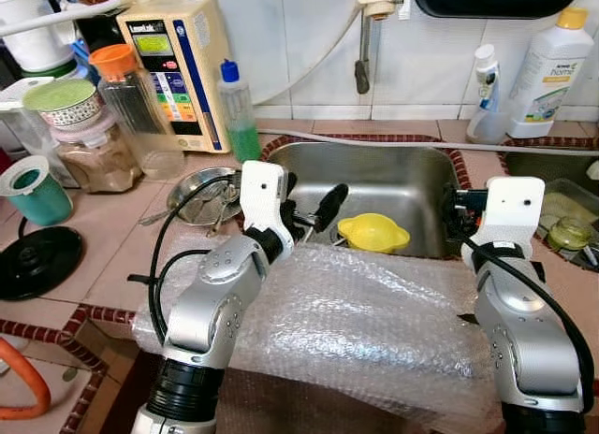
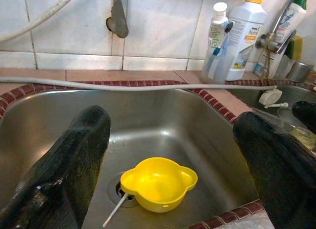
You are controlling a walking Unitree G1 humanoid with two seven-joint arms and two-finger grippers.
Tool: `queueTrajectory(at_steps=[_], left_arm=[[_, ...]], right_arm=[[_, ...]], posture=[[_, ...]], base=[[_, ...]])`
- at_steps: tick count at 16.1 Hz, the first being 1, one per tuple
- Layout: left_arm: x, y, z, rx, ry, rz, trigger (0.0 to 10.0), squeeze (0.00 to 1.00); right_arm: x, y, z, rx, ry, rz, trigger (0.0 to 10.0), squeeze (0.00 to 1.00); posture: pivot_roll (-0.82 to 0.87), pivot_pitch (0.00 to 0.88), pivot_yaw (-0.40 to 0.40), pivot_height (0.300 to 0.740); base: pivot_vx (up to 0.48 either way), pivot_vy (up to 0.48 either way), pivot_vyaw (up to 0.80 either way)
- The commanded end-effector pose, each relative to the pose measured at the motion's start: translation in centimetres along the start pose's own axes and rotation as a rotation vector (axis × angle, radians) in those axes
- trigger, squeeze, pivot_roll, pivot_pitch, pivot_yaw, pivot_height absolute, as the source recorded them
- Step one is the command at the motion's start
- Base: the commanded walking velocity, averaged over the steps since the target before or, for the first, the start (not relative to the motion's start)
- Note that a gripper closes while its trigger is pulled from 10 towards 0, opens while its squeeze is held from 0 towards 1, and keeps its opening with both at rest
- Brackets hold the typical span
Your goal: Kitchen organization
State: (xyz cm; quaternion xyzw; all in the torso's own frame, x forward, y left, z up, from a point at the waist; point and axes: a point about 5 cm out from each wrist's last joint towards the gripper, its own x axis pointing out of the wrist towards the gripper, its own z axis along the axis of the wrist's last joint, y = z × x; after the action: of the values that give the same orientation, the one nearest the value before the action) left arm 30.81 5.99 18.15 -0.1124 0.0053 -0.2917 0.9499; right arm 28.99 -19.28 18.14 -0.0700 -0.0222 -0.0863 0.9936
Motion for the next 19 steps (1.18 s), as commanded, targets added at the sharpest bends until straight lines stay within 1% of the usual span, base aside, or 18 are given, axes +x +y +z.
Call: queueTrajectory(at_steps=[1,3,9,19], left_arm=[[-0.06,0.22,0.52,0.02,-0.013,0.015,10.0,0.0],[0.07,-0.17,0.28,0.022,-0.007,0.0,10.0,0.0],[0.21,0.1,0.57,0.022,-0.016,0.008,10.0,0.0],[0.1,0.42,0.68,0.026,-0.013,0.018,10.0,0.0]], right_arm=[[0.02,0.22,0.59,0.012,-0.018,0.012,10.0,0.0],[0.11,-0.07,0.58,0.012,-0.02,-0.004,10.0,0.0],[0.43,-0.11,0.79,0.015,-0.027,-0.008,10.0,0.0],[0.4,-0.42,0.69,0.022,-0.025,-0.03,10.0,0.0]], posture=[[-0.06,0.0,0.131,0.74],[-0.07,0.0,0.14,0.74],[-0.06,0.0,0.135,0.74],[-0.06,0.0,0.144,0.74]], base=[[0.0,0.0,0.0],[0.0,0.0,0.0],[0.0,0.0,0.0],[-0.276,0.0,0.0]])
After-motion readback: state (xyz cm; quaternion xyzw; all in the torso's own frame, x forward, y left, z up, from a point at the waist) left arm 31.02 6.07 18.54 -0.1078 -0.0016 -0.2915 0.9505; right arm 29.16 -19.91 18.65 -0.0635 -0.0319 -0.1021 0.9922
